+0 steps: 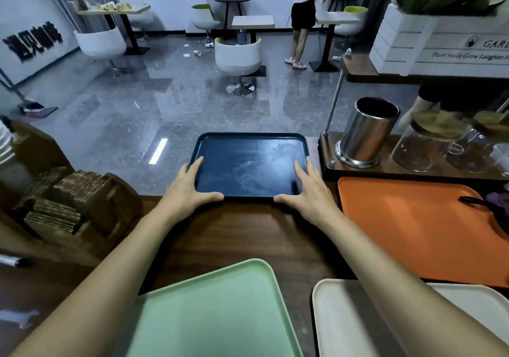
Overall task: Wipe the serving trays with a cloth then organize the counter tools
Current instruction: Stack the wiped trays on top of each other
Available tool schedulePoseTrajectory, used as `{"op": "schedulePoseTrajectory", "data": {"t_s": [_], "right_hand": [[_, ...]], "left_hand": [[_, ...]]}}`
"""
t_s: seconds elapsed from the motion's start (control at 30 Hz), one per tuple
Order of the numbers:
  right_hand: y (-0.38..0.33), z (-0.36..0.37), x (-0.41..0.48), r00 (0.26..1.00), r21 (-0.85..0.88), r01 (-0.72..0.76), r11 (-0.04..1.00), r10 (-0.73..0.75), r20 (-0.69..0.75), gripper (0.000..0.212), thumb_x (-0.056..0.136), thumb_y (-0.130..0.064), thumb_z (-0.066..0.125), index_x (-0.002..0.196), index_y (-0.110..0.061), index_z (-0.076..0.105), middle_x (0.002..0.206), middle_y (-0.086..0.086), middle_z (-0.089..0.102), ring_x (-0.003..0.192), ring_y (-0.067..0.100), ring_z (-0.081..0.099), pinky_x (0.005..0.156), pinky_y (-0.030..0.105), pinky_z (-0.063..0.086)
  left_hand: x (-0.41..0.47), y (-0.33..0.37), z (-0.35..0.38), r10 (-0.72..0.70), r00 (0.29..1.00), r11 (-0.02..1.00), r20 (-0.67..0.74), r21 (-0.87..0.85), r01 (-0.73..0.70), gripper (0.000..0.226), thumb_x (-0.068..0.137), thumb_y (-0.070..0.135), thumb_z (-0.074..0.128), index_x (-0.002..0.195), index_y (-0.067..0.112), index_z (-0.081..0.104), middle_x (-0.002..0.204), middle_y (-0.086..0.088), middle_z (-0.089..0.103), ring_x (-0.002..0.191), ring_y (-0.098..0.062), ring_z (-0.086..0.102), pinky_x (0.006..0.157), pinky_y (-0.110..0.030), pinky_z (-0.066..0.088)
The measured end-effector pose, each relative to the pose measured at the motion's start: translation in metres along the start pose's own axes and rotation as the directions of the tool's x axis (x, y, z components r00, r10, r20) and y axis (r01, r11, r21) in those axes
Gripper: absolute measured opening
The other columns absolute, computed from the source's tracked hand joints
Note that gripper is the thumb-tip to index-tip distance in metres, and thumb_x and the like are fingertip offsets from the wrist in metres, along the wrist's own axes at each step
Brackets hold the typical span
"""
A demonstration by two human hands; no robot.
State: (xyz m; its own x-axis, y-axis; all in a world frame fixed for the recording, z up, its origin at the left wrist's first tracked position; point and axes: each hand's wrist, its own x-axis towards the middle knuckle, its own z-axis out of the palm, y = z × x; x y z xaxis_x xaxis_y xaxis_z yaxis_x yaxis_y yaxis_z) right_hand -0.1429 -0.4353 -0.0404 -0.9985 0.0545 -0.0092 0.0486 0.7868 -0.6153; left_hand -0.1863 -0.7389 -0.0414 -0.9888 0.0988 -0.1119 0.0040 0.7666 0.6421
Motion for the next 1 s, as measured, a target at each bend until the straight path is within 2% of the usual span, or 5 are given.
{"op": "schedulePoseTrajectory", "data": {"t_s": [0.4,0.53,0.67,0.83,1.0], "right_hand": [[0.008,0.005,0.039,1.000,-0.029,-0.030,0.999,0.030,0.010,0.107,0.080,-0.052,0.079,0.161,-0.025,0.014,0.169,0.007,-0.006,0.156,0.023,-0.004,0.123,0.041,0.012],[0.012,0.008,0.039,0.999,-0.070,-0.024,0.997,0.026,0.027,0.110,0.081,-0.057,0.075,0.162,-0.025,0.006,0.169,0.008,-0.009,0.156,0.024,-0.007,0.124,0.042,0.008],[0.016,0.011,0.037,0.998,-0.044,-0.054,0.998,0.055,0.008,0.121,0.077,-0.070,0.070,0.162,-0.019,0.001,0.169,0.008,-0.005,0.156,0.020,-0.007,0.124,0.037,0.003],[0.019,0.019,0.039,0.998,-0.119,-0.069,0.990,0.068,-0.017,0.122,0.078,-0.078,0.059,0.161,-0.012,-0.003,0.169,0.010,-0.004,0.156,0.019,-0.009,0.125,0.035,0.000],[0.016,0.013,0.032,1.000,-0.126,-0.023,0.992,0.024,0.006,0.116,0.084,-0.070,0.060,0.161,-0.009,-0.001,0.169,0.012,-0.002,0.156,0.023,-0.008,0.126,0.037,0.000]], "left_hand": [[0.048,-0.004,0.007,0.016,1.000,1.000,0.027,-0.027,-0.015,0.130,0.047,0.088,0.075,0.157,0.043,0.023,0.166,0.002,0.021,0.151,-0.023,0.029,0.119,-0.053,0.033],[0.045,-0.008,0.016,0.045,0.999,0.999,-0.006,-0.018,-0.045,0.121,0.069,0.071,0.079,0.163,0.036,0.012,0.171,0.001,0.008,0.157,-0.020,0.014,0.124,-0.050,0.025],[0.042,-0.009,0.024,0.068,0.997,0.993,-0.023,0.095,-0.065,0.120,0.079,0.071,0.070,0.163,0.033,-0.006,0.172,-0.002,0.000,0.158,-0.021,0.004,0.125,-0.051,0.020],[0.039,-0.009,0.025,0.075,0.997,0.990,-0.028,0.123,-0.071,0.117,0.082,0.073,0.065,0.162,0.033,-0.010,0.172,-0.004,-0.004,0.158,-0.025,0.004,0.126,-0.051,0.020],[0.035,-0.009,0.024,0.087,0.995,0.994,-0.037,0.070,-0.085,0.119,0.080,0.066,0.072,0.160,0.039,-0.012,0.172,-0.006,-0.005,0.158,-0.028,0.001,0.125,-0.056,0.019]]}}
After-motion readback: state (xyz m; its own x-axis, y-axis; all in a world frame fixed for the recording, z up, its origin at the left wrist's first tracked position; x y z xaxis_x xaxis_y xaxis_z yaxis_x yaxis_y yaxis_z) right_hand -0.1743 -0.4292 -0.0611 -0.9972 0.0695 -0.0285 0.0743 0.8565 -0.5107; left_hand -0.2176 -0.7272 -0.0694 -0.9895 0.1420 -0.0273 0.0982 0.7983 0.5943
